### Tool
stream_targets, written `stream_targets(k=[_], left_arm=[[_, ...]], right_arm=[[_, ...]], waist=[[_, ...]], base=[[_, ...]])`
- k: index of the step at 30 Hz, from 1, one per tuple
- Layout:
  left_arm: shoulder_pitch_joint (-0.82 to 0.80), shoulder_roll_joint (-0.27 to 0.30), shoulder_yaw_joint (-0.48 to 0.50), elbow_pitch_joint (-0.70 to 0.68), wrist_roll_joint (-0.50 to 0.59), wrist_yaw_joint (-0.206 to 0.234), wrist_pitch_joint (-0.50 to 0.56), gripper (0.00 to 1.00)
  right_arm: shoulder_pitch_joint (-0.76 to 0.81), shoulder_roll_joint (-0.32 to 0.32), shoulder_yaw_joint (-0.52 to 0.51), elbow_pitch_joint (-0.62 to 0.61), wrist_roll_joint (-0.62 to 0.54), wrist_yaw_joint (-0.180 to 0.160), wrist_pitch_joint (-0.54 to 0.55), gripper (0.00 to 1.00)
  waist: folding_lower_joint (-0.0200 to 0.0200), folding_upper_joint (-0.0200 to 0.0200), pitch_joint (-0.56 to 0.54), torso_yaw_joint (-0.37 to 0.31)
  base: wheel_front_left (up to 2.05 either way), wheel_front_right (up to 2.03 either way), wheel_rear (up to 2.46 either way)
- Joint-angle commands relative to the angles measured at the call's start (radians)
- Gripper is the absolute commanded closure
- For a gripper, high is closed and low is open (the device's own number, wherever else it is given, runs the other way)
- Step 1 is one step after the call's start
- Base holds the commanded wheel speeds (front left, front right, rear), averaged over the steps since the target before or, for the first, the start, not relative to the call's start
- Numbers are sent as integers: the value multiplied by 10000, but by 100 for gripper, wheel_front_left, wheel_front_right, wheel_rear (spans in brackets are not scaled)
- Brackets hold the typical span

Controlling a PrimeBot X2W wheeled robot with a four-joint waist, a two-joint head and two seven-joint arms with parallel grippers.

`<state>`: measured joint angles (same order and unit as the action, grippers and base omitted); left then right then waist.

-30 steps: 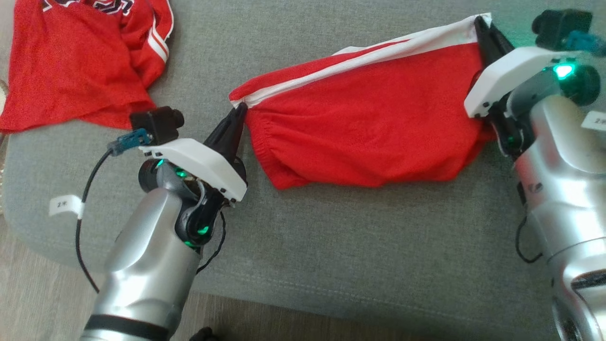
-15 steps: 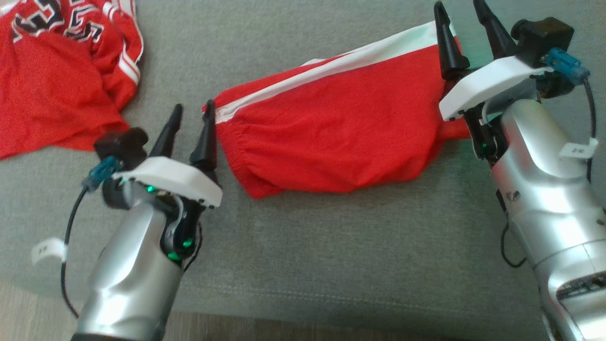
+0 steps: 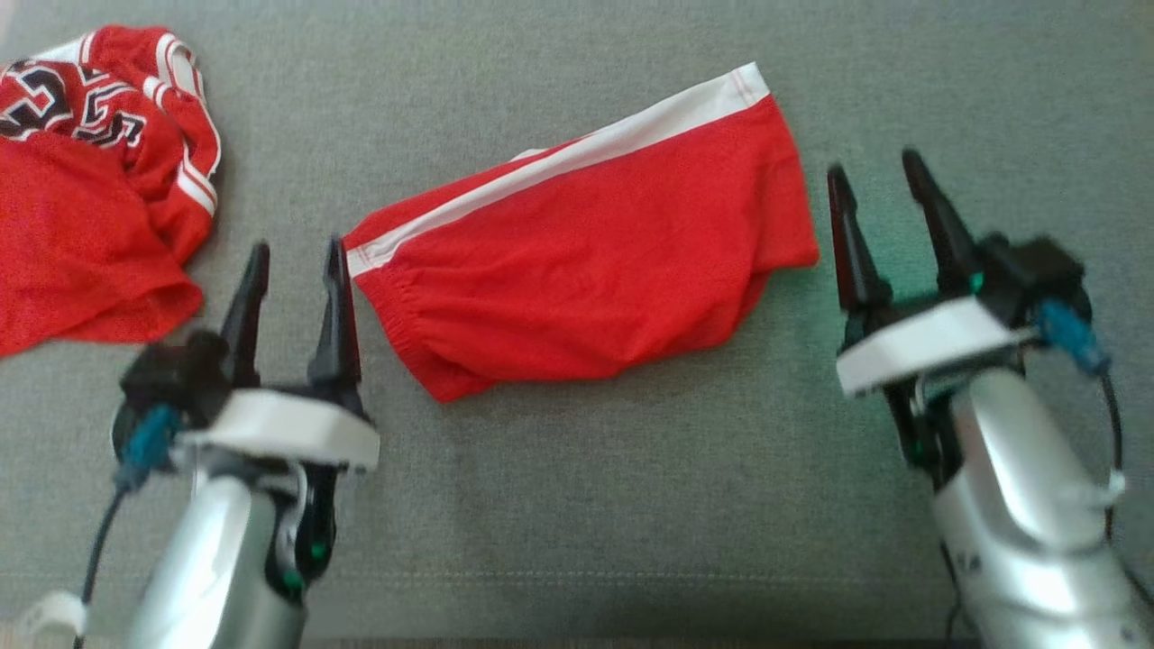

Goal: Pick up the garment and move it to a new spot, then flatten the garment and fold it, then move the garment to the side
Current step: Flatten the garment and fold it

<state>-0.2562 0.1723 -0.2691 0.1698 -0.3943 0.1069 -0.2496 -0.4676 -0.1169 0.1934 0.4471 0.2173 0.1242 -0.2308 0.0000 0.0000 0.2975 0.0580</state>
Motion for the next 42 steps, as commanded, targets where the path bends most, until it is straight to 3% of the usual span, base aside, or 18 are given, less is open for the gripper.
stream_targets(k=[1, 4, 11, 28, 34, 42], left_arm=[[26, 299, 446, -403, 114, 89, -120, 0], [648, 295, 478, -564, 202, 193, -121, 0], [1046, 329, 396, -576, 256, 231, -121, 0], [803, 324, 125, -514, 244, 163, -111, 0], [377, 266, 50, -537, 264, 88, -112, 0], [-160, 23, 27, -417, 356, -129, -119, 0]], right_arm=[[225, 158, 67, -563, -132, 65, 91, 0], [1255, 343, -304, -1468, -288, 65, 497, 0], [1866, 517, -350, -2239, -477, 65, 971, 0], [2032, 538, -385, -2866, -716, 65, 1560, 0], [1003, 345, -429, -2090, -782, 65, 1864, 0], [-638, 221, -493, 868, -935, 65, 2680, 0]], waist=[[0, 0, -103, -58], [0, 0, -262, -144], [0, 0, -396, -156], [0, 0, -346, 119], [0, 0, 89, 421], [0, 0, 615, 842]], base=[[0, 0, 0], [0, 0, 0], [0, 0, 0], [0, 0, 0], [0, 0, 0], [0, 0, 0]])
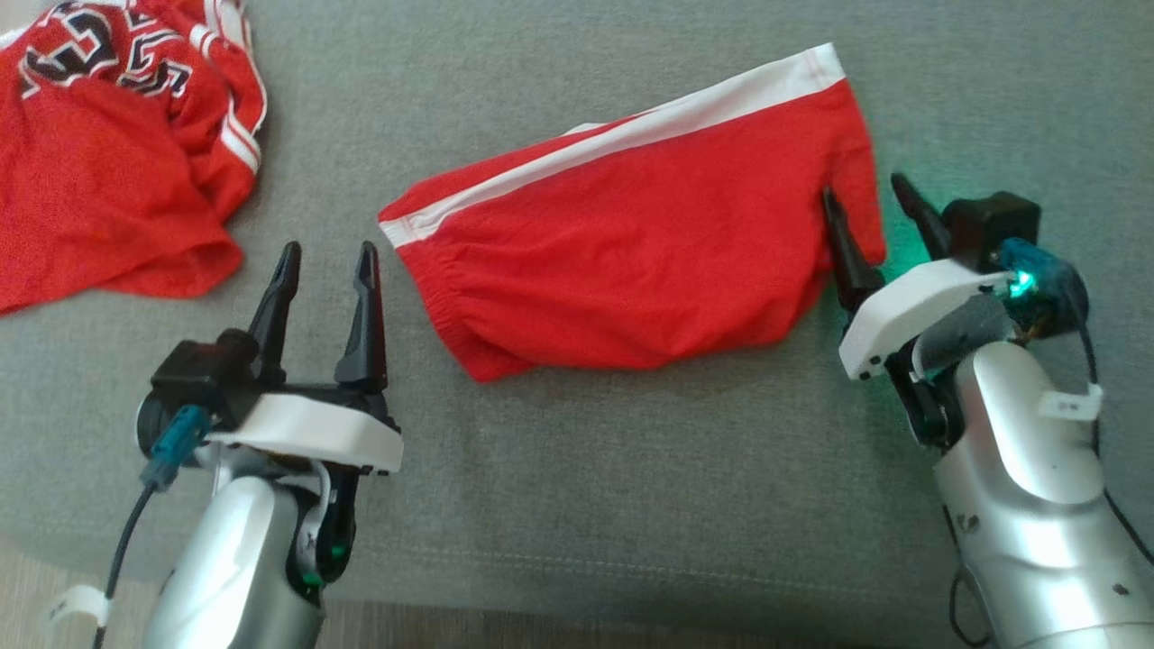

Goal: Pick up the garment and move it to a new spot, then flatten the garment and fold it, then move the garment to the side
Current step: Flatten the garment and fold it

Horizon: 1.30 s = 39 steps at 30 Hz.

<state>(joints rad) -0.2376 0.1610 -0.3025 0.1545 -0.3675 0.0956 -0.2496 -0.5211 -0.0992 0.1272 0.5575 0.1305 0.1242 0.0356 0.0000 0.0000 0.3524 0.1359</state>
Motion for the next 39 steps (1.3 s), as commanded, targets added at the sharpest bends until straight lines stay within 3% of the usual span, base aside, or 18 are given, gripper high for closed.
stream_targets(k=[1, 7, 8, 9, 10, 18, 30, 39], left_arm=[[-371, 102, 374, -256, 108, -39, -119, 0], [-429, -14, 508, -237, 217, -146, -120, 0], [-432, -30, 542, -234, 238, -168, -120, 0], [-433, -45, 576, -232, 261, -189, -121, 0], [-430, -59, 608, -228, 285, -209, -121, 0], [-315, -162, 795, -216, 481, -346, -121, 0], [76, -26, 832, -284, 628, -437, -120, 0], [69, 32, 721, -329, 613, -406, -38, 0]], right_arm=[[-179, 59, 115, 29, -78, 65, 151, 0], [-416, 215, 12, 873, 63, 65, 872, 0], [-443, 249, 68, 958, 168, 65, 998, 21], [-461, 278, 126, 1014, 269, 65, 1105, 76], [-460, 301, 164, 1056, 344, 65, 1210, 100], [292, 421, -200, 496, 768, 65, 1178, 100], [3357, 487, -1085, -2151, 1595, 65, 581, 100], [3628, 489, -1225, -2565, 1821, 65, 623, 100]], waist=[[0, 0, 90, 82], [0, 0, 183, 83], [0, 0, 191, 68], [0, 0, 194, 51], [0, 0, 190, 31], [0, 0, -36, -238], [0, 0, -501, -1014], [0, 0, -505, -1199]], base=[[0, 0, 0], [0, 0, 0], [0, 0, 0], [0, 0, 0], [0, 0, 0], [0, 0, 0], [0, 0, 0], [0, 0, 0]])
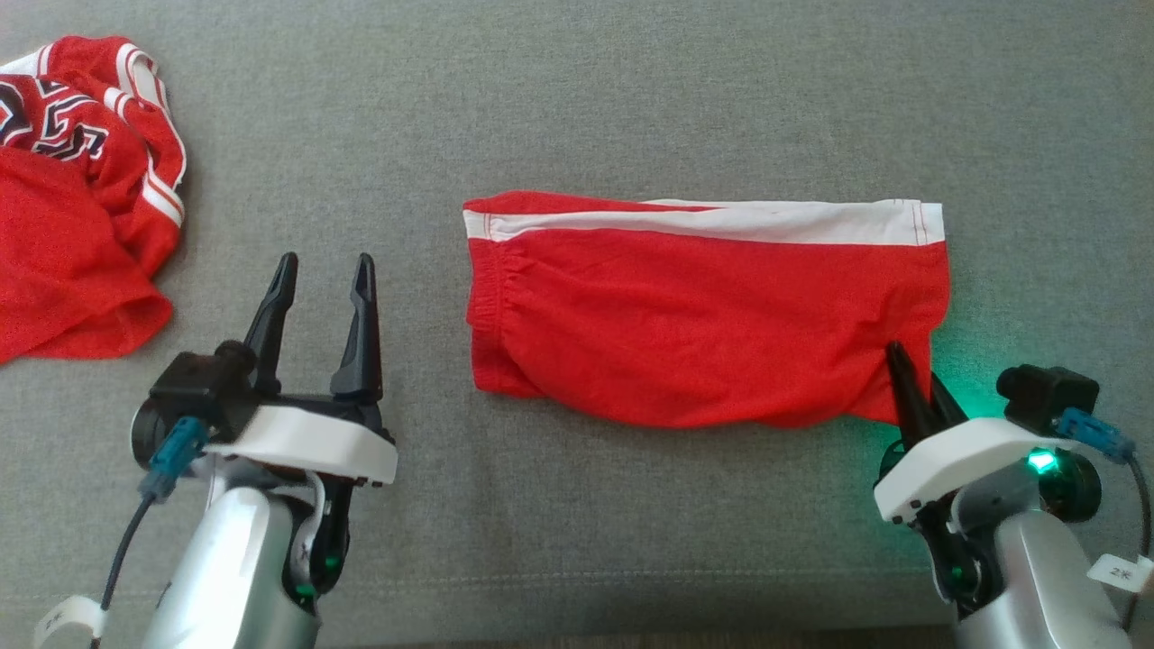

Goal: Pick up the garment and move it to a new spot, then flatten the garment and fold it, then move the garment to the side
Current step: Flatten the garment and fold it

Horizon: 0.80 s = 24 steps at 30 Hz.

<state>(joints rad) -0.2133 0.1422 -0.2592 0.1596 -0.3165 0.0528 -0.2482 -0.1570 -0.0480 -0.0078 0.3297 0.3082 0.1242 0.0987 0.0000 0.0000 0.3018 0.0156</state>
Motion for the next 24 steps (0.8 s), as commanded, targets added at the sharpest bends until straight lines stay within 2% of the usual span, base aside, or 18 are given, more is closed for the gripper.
stream_targets(k=[1, 6, 12, 18, 24], left_arm=[[-180, 219, 271, -383, 101, 23, -48, 0], [-206, 206, 179, -350, 77, 8, -45, 0], [-214, 176, 109, -293, 41, 2, -51, 0], [-245, 47, 18, -147, -10, -5, -72, 0], [-288, -99, -76, -3, -40, -51, -100, 0]], right_arm=[[-48, -23, 116, -282, 31, 65, -31, 100], [-318, -23, 102, -180, -17, 65, -32, 100], [-1028, -23, 1031, -1161, -182, 65, 324, 100], [-1960, -23, 2894, -2568, -176, 65, 1393, 100], [-2422, -22, 4764, -2392, 808, 65, 1680, 100]], waist=[[0, 0, 2, 8], [0, 0, -51, 80], [0, 0, -198, 191], [0, 0, -419, 514], [0, 0, -523, 1000]], base=[[0, 0, 0], [0, 0, 0], [0, 0, 0], [0, 0, 0], [0, 0, 0]])
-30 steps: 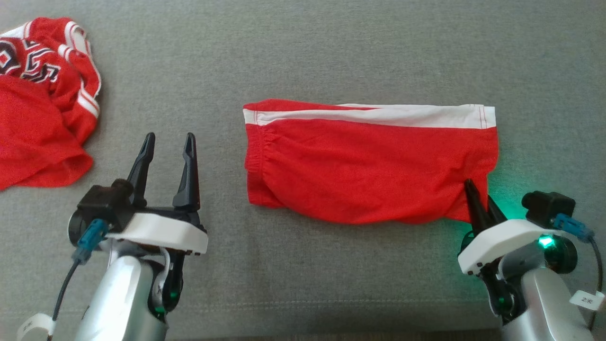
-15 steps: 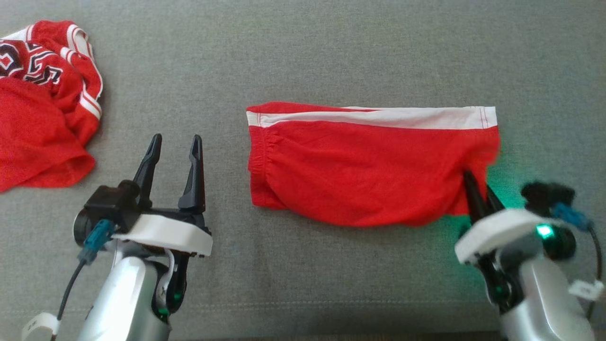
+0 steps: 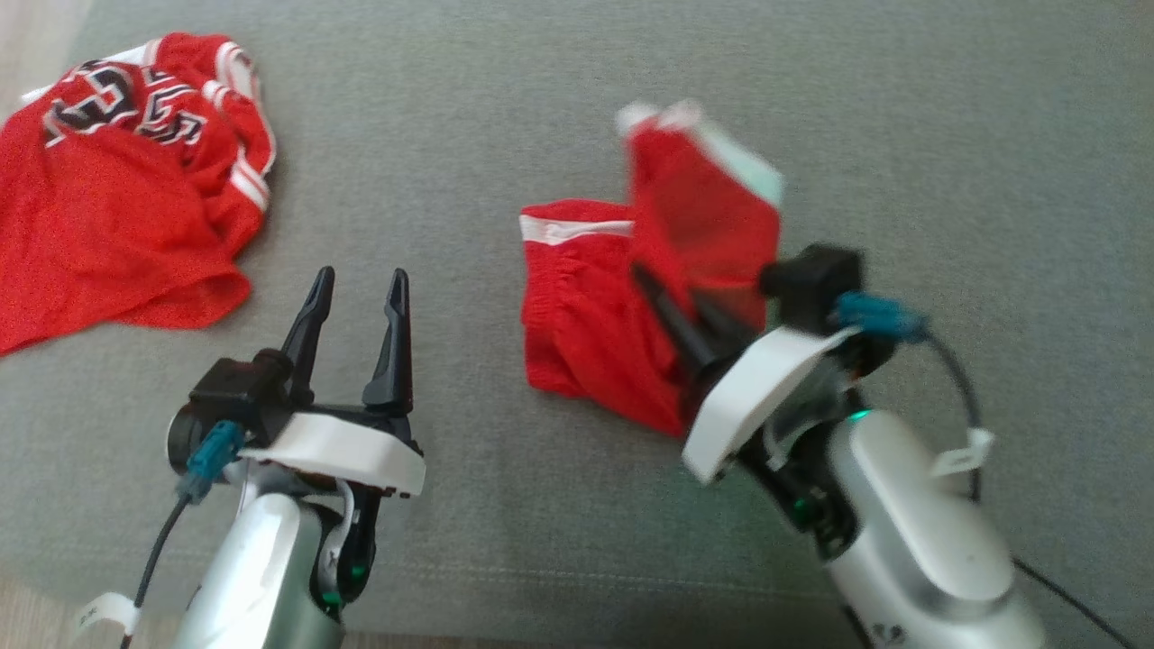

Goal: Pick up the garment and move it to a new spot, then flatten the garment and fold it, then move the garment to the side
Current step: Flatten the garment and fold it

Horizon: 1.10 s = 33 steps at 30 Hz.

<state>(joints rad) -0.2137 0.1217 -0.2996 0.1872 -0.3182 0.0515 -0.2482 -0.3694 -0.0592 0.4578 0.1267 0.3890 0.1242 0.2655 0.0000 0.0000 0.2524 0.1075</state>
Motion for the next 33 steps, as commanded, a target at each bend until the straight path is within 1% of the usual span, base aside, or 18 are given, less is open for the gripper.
stream_targets(k=[1, 5, 10, 11, 12, 13, 15, 18, 21, 23, 26, 27, 30, 31, 32, 33], left_arm=[[-283, 85, 328, -261, -30, -38, -104, 0], [-272, 4, 305, -174, -47, -71, -118, 0], [-286, -54, 294, -92, -25, -105, -127, 0], [-294, -58, 304, -81, -19, -106, -128, 0], [-298, -57, 319, -71, -12, -104, -129, 0], [-303, -55, 334, -66, -5, -104, -130, 0], [-311, -42, 359, -63, 13, -113, -132, 0], [-321, -11, 420, -79, 45, -117, -133, 0], [-296, 27, 497, -97, 77, -94, -133, 0], [-276, 53, 540, -105, 92, -81, -134, 0], [-232, 115, 609, -134, 115, -53, -134, 0], [-197, 169, 660, -159, 119, -30, -134, 0], [-122, 262, 727, -198, 123, 13, -134, 0], [-101, 291, 735, -213, 129, 24, -134, 0], [-101, 291, 735, -213, 129, 24, -134, 0], [-78, 320, 738, -226, 136, 36, -134, 0]], right_arm=[[-321, 89, 361, -191, 169, 65, -20, 100], [-440, 89, 1223, 567, 881, 65, -408, 100], [-764, 89, 1766, 1485, 1365, 65, -995, 100], [-837, 89, 1853, 1564, 1455, 65, -1161, 76], [-907, 89, 1939, 1627, 1506, 65, -1312, 17], [-977, 89, 2041, 1641, 1558, 65, -1468, 0], [-1097, 89, 2261, 1552, 1646, 65, -1795, 0], [-1224, 89, 2371, 1333, 1488, 65, -2279, 0], [-1127, 89, 2090, 946, 1278, 65, -2736, 0], [-932, 89, 1560, 720, 969, 65, -2969, 0], [-448, 89, 392, 404, 369, 65, -3094, 0], [-63, 89, -443, 133, -6, 65, -3108, 0], [528, 89, -1661, -234, -616, 65, -3070, 0], [719, 89, -2023, -360, -814, 65, -3059, 0], [719, 89, -2023, -360, -814, 65, -3059, 0], [910, 89, -2347, -483, -997, 65, -3054, 0]], waist=[[0, 0, -22, 150], [0, 0, 27, 340], [0, 0, 114, 390], [0, 0, 128, 375], [0, 0, 133, 346], [0, 0, 141, 315], [0, 0, 140, 240], [0, 0, 106, 101], [0, 0, 33, -58], [0, 0, -42, -143], [0, 0, -162, -272], [0, 0, -220, -360], [0, 0, -295, -488], [0, 0, -313, -516], [0, 0, -313, -516], [0, 0, -339, -545]], base=[[0, 0, 0], [0, 0, 0], [0, 0, 0], [0, 0, 0], [0, 0, 0], [0, 0, 0], [0, 0, 0], [0, 0, 0], [0, 0, 0], [0, 0, 0], [0, 0, 0], [0, 0, 0], [0, 0, 0], [0, 0, 0], [0, 0, 0], [0, 0, 0]])
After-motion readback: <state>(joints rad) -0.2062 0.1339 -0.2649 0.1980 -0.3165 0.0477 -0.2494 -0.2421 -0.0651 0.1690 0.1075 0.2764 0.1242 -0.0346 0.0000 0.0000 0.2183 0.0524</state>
